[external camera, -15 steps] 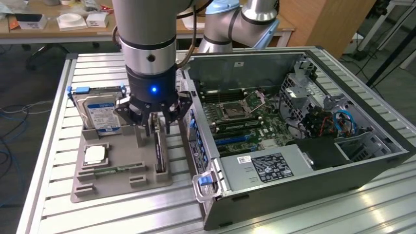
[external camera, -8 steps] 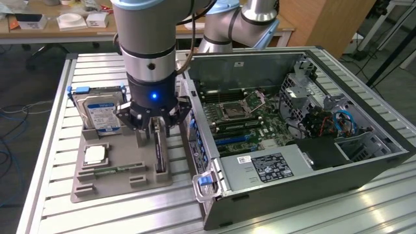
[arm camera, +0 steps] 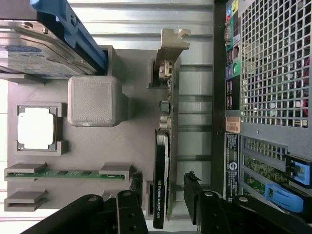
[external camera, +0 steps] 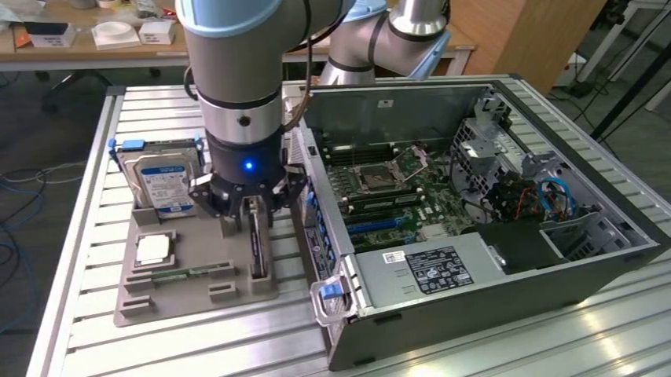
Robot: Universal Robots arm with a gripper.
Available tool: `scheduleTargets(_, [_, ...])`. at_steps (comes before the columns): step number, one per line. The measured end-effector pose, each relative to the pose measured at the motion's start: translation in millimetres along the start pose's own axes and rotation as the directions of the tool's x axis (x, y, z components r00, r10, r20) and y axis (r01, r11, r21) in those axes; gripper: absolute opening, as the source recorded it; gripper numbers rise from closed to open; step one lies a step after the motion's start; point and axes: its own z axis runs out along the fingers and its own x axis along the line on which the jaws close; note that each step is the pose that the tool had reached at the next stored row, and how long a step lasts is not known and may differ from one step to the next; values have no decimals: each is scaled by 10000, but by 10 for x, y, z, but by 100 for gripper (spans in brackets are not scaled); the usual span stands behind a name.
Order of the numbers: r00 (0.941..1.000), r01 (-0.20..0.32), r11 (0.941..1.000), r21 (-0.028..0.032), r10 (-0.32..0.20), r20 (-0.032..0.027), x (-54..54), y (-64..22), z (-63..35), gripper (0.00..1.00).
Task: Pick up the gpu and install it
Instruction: 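Pick up the gpu and move the gpu toward the slot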
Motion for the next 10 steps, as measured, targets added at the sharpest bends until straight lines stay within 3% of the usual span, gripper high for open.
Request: scheduleTargets(10, [10000,7,10000,0,-7,0,23,-9,183,47])
